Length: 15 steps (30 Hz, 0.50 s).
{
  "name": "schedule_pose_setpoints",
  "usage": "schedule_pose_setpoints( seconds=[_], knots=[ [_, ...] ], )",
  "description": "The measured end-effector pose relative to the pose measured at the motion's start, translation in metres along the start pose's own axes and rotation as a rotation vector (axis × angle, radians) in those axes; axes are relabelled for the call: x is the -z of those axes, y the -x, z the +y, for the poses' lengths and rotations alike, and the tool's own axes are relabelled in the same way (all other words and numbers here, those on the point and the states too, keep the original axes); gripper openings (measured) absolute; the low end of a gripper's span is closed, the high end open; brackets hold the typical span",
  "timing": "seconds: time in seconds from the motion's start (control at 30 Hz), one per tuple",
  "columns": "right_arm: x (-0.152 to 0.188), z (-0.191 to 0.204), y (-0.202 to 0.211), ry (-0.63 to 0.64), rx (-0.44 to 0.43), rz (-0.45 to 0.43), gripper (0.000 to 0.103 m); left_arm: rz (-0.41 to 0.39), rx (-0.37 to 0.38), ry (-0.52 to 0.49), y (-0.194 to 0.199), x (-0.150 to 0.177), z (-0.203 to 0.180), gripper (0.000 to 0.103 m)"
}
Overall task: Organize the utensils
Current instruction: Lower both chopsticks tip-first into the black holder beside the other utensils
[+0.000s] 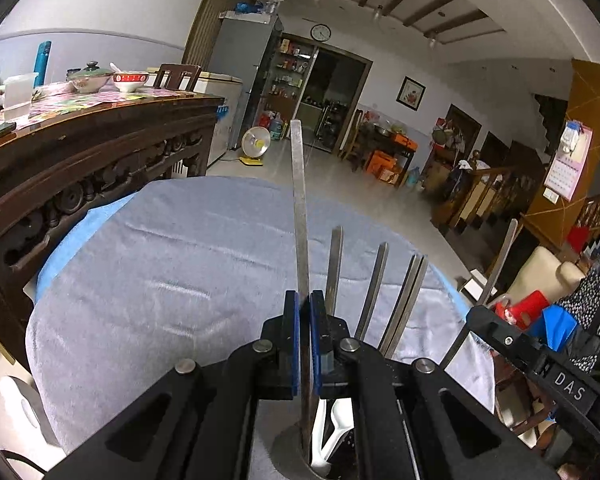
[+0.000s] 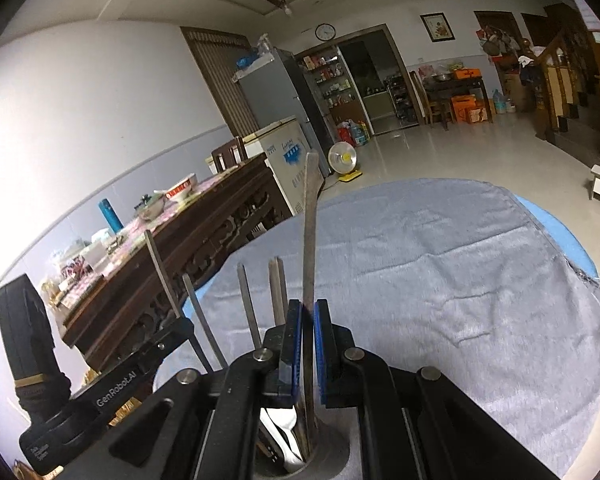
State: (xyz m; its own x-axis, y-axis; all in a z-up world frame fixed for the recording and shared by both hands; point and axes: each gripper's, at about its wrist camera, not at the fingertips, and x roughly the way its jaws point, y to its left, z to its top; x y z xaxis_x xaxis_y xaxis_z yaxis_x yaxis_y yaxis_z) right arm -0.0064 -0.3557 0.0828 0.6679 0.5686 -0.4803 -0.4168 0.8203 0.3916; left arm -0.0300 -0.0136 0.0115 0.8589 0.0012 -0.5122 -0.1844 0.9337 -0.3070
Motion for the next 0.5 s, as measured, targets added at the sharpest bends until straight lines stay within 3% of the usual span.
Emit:
schedule_pose_setpoints(
  seconds=[0.5],
  knots=[
    [0.032, 0.002, -0.001, 0.021, 0.004, 0.067, 0.007, 0.049, 0.01, -0.037, 0.007, 0.025, -0.006, 0.005]
  ],
)
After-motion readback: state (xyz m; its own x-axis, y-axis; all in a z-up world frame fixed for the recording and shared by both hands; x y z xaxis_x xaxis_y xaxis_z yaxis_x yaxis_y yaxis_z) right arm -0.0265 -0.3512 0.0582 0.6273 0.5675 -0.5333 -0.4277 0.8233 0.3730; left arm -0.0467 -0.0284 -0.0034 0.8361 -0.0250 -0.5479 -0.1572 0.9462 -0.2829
